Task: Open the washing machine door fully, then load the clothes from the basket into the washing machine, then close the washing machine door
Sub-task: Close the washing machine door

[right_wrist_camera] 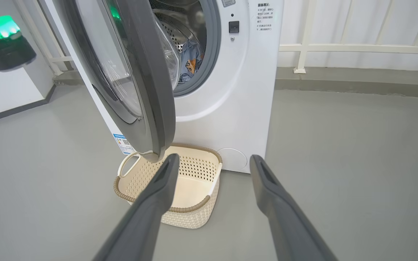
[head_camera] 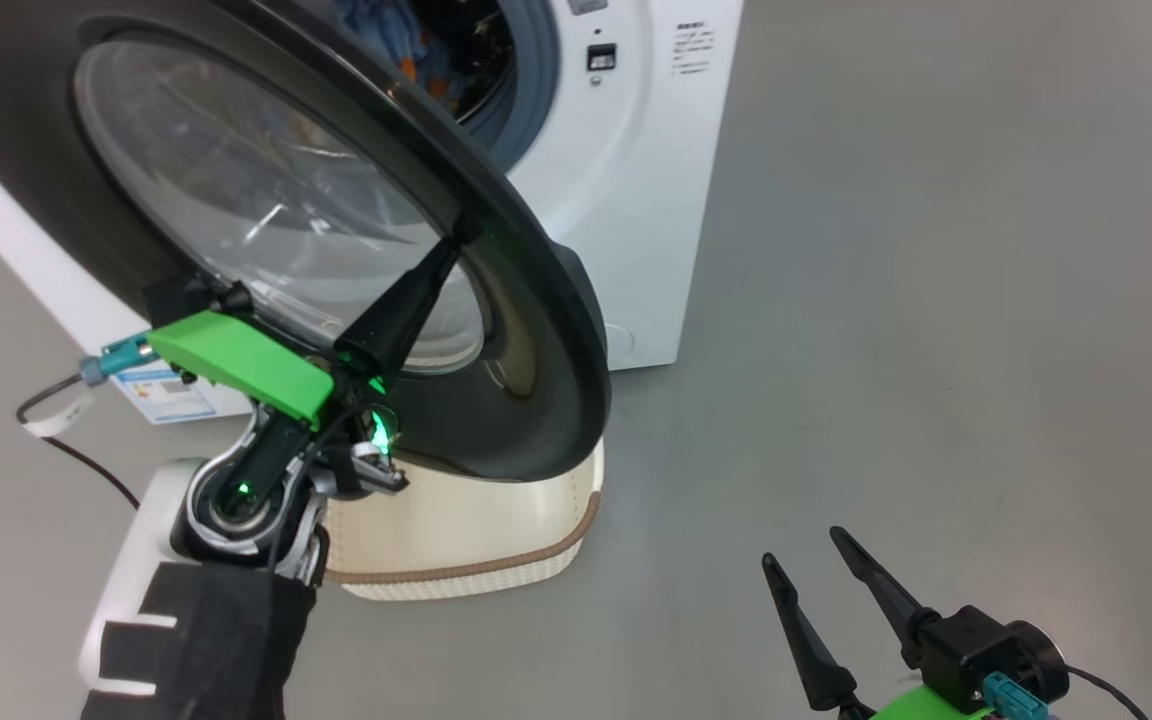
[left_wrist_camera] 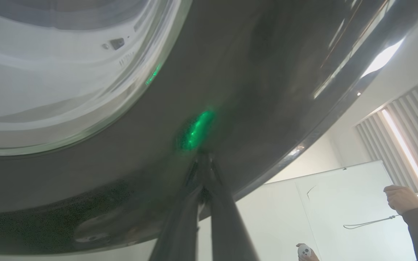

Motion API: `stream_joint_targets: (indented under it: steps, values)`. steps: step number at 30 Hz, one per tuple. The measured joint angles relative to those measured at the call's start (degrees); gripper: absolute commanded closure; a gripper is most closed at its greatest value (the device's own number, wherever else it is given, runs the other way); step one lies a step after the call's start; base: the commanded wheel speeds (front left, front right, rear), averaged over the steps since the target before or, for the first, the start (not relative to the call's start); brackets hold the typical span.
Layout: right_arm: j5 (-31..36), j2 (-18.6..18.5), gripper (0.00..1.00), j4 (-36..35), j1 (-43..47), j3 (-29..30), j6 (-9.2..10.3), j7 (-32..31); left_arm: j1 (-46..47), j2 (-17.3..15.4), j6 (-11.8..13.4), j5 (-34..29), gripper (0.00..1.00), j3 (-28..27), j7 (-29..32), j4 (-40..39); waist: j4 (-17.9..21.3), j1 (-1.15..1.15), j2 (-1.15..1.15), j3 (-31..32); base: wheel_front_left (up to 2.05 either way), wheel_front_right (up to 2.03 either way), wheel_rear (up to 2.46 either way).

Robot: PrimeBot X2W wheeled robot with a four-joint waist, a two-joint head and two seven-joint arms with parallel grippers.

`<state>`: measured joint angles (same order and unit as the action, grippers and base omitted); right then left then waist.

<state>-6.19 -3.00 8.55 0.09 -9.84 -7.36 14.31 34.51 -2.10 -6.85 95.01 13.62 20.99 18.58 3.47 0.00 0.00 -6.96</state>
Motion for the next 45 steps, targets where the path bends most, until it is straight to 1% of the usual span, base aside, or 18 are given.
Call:
stream_joint_targets:
  steps: [10, 12, 15, 16, 18, 19, 20, 21, 22, 23, 27, 30, 34, 36, 39, 42, 45]
  values:
    - [0.0, 0.0, 0.00, 0.0, 0.0, -0.4, 0.00, 0.0, 2.9, 0.2, -0.1, -1.4, 1.00, -0.1, -3.3, 3.7, 2.7, 0.00, 0.00, 0.6, 0.00, 0.00, 0.00]
    - [0.0, 0.0, 0.00, 0.0, 0.0, -0.3, 0.00, 0.0, 3.4, -0.1, -0.1, -4.3, 1.00, 0.4, -5.4, 4.4, 2.8, 0.00, 0.00, 0.7, 0.00, 0.00, 0.00]
    - [0.0, 0.0, 0.00, 0.0, 0.0, 0.1, 0.00, 0.0, 3.4, -2.0, -0.1, -12.7, 0.99, 3.2, -9.9, 5.0, 2.9, 0.00, 0.00, 1.0, 0.00, 0.00, 0.00]
    - [0.0, 0.0, 0.00, 0.0, 0.0, 0.3, 0.00, 0.0, 3.3, -2.9, -0.1, -15.4, 0.81, 4.4, -11.6, 5.0, 2.8, 0.00, 0.00, 1.1, 0.00, 0.00, 0.00]
    - [0.0, 0.0, 0.00, 0.0, 0.1, 0.7, 0.00, 0.0, 2.8, -4.7, -0.1, -21.2, 0.31, 6.5, -15.4, 5.1, 2.6, 0.00, 0.00, 1.3, 0.00, 0.00, 0.00]
    - [0.0, 0.0, 0.00, 0.0, 0.2, 1.0, 0.00, 0.0, 2.1, -5.4, -0.2, -23.6, 0.02, 7.0, -17.3, 5.2, 2.5, 0.00, 0.00, 1.4, 0.00, 0.00, 0.00]
    - [0.0, 0.0, 0.00, 0.0, 0.2, 1.2, 0.00, 0.0, 1.2, -6.0, -0.2, -25.5, 0.00, 7.5, -19.3, 5.4, 2.3, 0.00, 0.00, 1.5, 0.00, 0.00, 0.00]
    - [0.0, 0.0, 0.00, 0.0, 0.2, 1.2, 0.00, 0.0, 1.2, -6.0, -0.2, -25.5, 0.00, 7.5, -19.3, 5.4, 2.3, 0.00, 0.00, 1.5, 0.00, 0.00, 0.00]
    - [0.0, 0.0, 0.00, -0.2, 0.7, 1.6, 0.00, 0.0, -0.8, -7.5, 0.9, -31.2, 0.00, 9.0, -23.4, 5.6, 1.9, 0.00, 0.00, 1.8, 0.00, 0.00, 0.00]
    - [0.0, 0.0, 0.00, -0.2, 0.7, 1.6, 0.00, 0.0, -0.8, -7.5, 0.9, -31.2, 0.00, 9.0, -23.4, 5.6, 1.9, 0.00, 0.00, 1.8, 0.00, 0.00, 0.00]
    - [0.0, 0.0, 0.00, -0.2, 1.7, 1.9, 0.00, 0.0, -5.2, -10.1, 4.7, -39.1, 0.00, 10.5, -30.7, 4.9, 1.1, 0.00, 0.00, 2.5, 0.00, 0.00, 0.00]
    - [0.2, 0.1, 0.00, -0.6, 2.1, 2.4, 0.00, 0.0, -9.2, -11.0, 7.3, -42.9, 0.00, 10.5, -33.9, 2.0, 0.5, 0.00, 0.00, 2.8, 0.00, 0.00, 0.00]
    - [1.3, 0.1, 0.00, -2.2, 2.2, 4.0, 0.00, 0.0, -15.6, -11.5, 11.4, -48.7, 0.00, 9.3, -35.2, -2.6, -0.5, 0.00, 0.00, 2.8, 0.00, 0.00, 0.00]
    - [1.6, 0.2, 0.00, -3.1, 2.2, 5.2, 0.00, 0.0, -19.4, -11.6, 13.6, -52.8, 0.00, 8.2, -35.2, -4.7, -1.1, 0.00, 0.00, 2.8, 0.00, 0.00, 0.00]
    - [2.1, 0.2, 0.00, -4.3, 2.2, 7.0, 0.00, 0.0, -24.8, -11.7, 15.9, -59.5, 0.00, 6.0, -35.4, -7.0, -2.0, 0.00, 0.00, 2.8, 0.00, 0.00, 0.00]
    - [2.2, 0.3, 0.00, -4.7, 2.2, 8.0, 0.00, 0.0, -29.8, -11.4, 16.9, -64.1, 0.00, 3.9, -35.5, -8.3, -2.5, 0.00, 0.00, 3.0, 0.00, 0.00, 0.00]
    - [2.6, 0.3, 0.00, -4.8, 2.1, 9.3, 0.00, 0.0, -33.4, -10.2, 16.9, -67.1, 0.00, 1.0, -35.5, -9.5, -3.0, 0.00, 0.00, 3.5, 0.00, 0.00, 0.00]
